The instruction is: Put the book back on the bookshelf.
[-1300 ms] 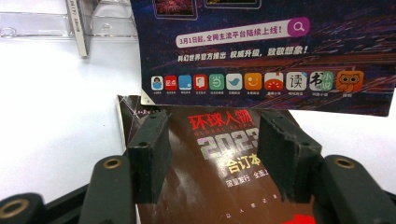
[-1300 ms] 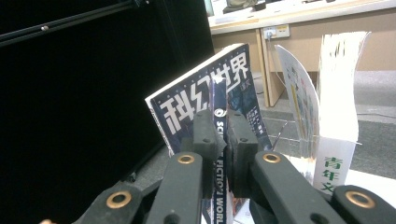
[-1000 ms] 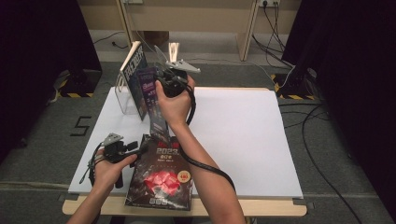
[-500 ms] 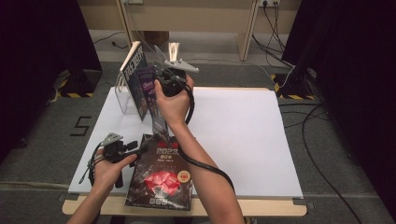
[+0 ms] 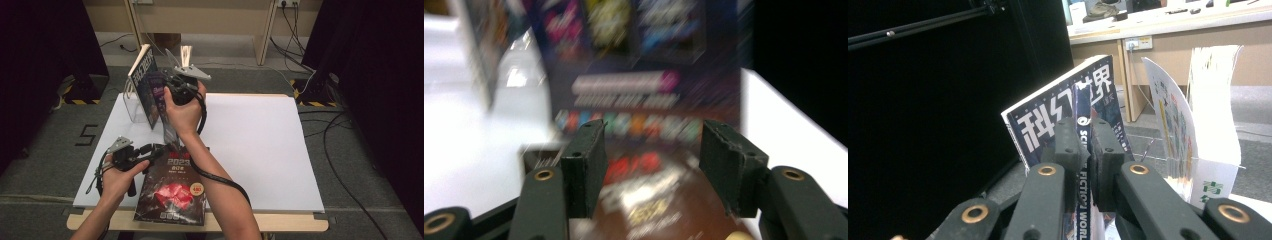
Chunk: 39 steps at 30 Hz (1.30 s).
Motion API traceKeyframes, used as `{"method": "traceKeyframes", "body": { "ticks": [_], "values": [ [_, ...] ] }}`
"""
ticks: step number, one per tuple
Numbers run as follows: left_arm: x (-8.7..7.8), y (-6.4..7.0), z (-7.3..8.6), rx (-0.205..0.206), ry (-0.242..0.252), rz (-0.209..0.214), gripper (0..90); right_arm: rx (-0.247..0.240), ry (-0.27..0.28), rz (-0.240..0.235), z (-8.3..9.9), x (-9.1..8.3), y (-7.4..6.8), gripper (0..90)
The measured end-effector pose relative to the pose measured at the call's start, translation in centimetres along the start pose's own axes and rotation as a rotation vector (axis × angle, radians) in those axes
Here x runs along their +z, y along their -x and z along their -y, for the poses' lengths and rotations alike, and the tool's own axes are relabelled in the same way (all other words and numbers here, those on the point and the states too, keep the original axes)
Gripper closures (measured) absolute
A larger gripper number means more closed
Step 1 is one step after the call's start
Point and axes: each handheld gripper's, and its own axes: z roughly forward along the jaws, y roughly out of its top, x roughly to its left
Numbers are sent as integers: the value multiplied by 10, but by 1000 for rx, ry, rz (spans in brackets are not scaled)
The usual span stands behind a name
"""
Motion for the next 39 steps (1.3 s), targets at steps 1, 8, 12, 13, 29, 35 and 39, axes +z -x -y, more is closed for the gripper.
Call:
{"method": "traceKeyframes", "body": {
  "ticks": [1,8,12,13,29,35,39],
  "values": [
    [1,6,-7,11,13,8,426,-7,-1,5,0,-1,-1,844],
    [13,35,-47,100,67,-30,388,-25,-6,19,2,-6,-2,843],
    [20,39,-60,114,83,-59,380,-24,-8,18,3,-8,-2,842],
    [22,40,-62,122,84,-70,380,-29,-10,17,3,-8,-2,842],
    [51,43,-77,184,88,-189,388,-31,-42,9,1,-13,-8,841],
    [54,44,-79,207,109,-232,417,-18,-49,6,1,-13,-10,841],
    [55,44,-77,211,114,-248,460,-34,-52,-3,1,-13,-11,841]
  ]
}}
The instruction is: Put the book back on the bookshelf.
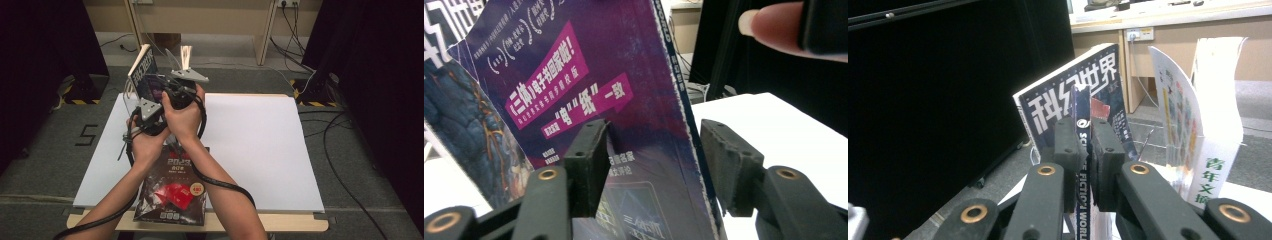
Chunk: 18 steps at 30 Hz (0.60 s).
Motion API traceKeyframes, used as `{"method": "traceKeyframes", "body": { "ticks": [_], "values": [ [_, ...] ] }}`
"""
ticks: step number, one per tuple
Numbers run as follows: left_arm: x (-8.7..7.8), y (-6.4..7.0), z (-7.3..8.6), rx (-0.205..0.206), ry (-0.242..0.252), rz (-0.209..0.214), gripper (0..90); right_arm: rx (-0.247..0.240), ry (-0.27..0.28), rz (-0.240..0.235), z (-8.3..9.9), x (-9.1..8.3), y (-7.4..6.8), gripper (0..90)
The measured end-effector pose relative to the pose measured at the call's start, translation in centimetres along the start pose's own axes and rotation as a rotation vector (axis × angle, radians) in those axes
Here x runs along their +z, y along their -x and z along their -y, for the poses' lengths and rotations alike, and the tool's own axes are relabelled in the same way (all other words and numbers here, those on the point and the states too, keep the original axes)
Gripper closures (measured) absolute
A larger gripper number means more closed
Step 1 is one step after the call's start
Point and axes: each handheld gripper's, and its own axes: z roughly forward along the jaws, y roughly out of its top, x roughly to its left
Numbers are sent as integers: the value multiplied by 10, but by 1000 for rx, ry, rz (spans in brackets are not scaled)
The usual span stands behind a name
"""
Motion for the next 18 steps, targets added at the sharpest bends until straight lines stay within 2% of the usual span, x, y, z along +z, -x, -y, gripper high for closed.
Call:
{"method": "traceKeyframes", "body": {
  "ticks": [8,10,13,16,18],
  "values": [
    [-11,2,4,-8,17,-32,585,-6,-15,-33,0,1,-3,814],
    [-16,1,5,-7,15,-44,635,-21,-25,-42,0,1,-4,798],
    [-23,-4,7,-23,21,-53,725,-33,-27,-64,0,2,-5,763],
    [-28,-15,10,-49,33,-70,830,-16,-41,-82,-1,3,-6,707],
    [-30,-22,13,-62,35,-65,837,-15,-48,-100,-2,3,-6,695]
  ]
}}
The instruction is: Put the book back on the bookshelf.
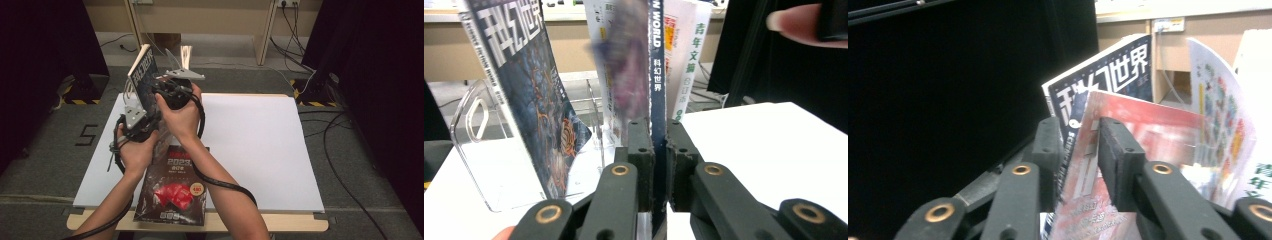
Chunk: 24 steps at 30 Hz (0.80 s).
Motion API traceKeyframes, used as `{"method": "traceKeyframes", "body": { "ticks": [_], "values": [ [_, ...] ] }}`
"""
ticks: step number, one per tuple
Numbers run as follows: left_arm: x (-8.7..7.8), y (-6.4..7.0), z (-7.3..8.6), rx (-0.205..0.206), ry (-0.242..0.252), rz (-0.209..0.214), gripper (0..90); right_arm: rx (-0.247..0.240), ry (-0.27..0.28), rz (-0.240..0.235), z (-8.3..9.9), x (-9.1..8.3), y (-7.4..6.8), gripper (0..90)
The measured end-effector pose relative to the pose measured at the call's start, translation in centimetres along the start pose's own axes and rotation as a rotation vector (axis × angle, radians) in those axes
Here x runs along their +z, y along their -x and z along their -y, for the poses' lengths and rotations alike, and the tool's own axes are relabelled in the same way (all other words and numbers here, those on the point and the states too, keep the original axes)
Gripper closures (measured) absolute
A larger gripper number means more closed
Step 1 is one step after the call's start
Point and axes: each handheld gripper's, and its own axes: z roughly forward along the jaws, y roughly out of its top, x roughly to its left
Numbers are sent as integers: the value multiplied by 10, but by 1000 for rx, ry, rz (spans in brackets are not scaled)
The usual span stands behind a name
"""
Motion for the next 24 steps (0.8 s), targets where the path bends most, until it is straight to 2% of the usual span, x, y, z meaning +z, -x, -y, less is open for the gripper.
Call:
{"method": "traceKeyframes", "body": {
  "ticks": [3,5,6,9,12,16,22,24],
  "values": [
    [-2,-5,4,-12,-2,27,838,3,10,-46,-2,-6,-3,661],
    [-3,-9,5,-19,4,38,838,24,29,-81,-4,-13,-4,648],
    [-3,-11,5,-25,12,44,838,37,34,-86,-4,-18,-4,647],
    [-6,-18,2,-29,20,54,838,28,55,-82,-6,-33,1,643],
    [-9,-26,2,-46,27,63,838,33,66,-63,-5,-46,11,642],
    [-13,-36,4,-70,35,77,839,57,61,-25,3,-64,33,642],
    [-19,-47,6,-71,52,84,839,96,31,24,25,-84,67,642],
    [-20,-50,7,-83,57,97,840,122,19,40,34,-90,76,641]
  ]
}}
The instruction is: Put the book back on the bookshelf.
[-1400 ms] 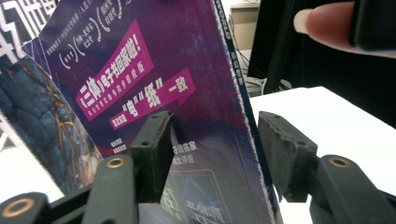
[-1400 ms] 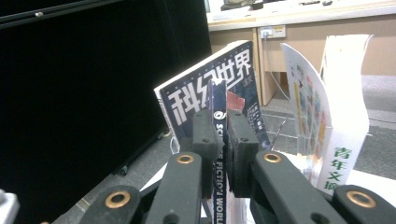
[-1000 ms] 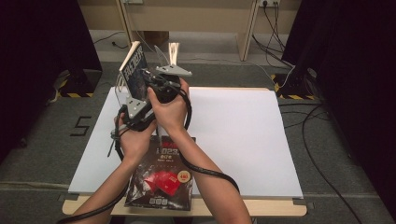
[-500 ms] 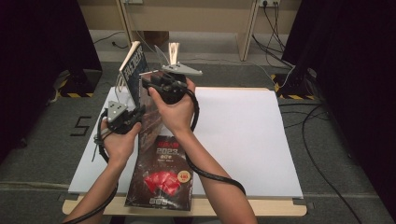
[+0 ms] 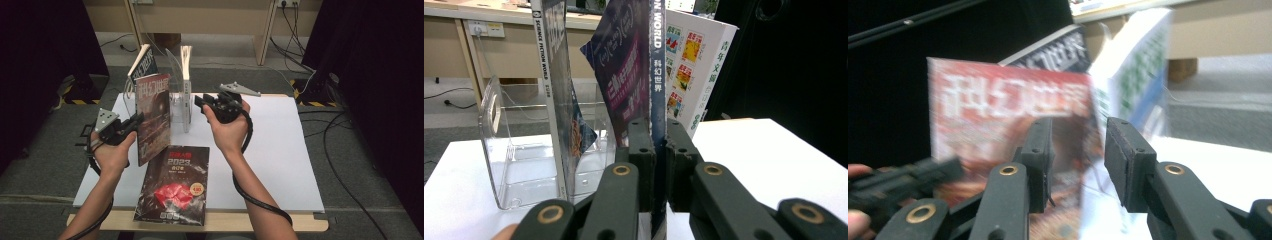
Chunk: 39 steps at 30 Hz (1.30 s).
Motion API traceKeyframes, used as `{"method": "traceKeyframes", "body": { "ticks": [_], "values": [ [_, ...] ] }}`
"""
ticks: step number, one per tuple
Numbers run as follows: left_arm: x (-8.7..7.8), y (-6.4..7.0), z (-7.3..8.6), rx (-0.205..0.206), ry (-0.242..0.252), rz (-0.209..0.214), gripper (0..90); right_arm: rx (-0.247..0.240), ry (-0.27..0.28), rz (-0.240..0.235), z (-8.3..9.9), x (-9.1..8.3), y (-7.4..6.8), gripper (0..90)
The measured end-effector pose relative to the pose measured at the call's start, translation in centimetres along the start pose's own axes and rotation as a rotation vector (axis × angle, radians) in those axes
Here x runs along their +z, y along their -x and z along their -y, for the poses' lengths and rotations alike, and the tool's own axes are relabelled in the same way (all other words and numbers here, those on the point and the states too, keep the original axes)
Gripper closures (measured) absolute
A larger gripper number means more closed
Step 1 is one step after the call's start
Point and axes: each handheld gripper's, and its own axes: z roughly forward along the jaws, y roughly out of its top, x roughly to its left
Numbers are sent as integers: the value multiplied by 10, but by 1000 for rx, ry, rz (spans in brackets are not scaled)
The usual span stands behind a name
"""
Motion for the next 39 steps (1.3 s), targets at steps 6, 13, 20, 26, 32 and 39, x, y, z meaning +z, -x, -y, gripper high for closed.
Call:
{"method": "traceKeyframes", "body": {
  "ticks": [6,13,20,26,32,39],
  "values": [
    [-3,-10,2,-33,7,20,841,51,-57,53,30,-13,32,636],
    [-5,-15,2,-42,21,42,841,96,-111,119,66,-27,63,636],
    [-4,-19,-4,-27,29,44,842,120,-139,178,91,-41,87,636],
    [2,-16,-10,-15,41,54,842,147,-154,210,106,-50,99,637],
    [9,-16,-19,-6,60,48,842,163,-150,222,114,-56,106,637],
    [17,-21,-31,2,75,24,842,168,-144,236,121,-62,110,638]
  ]
}}
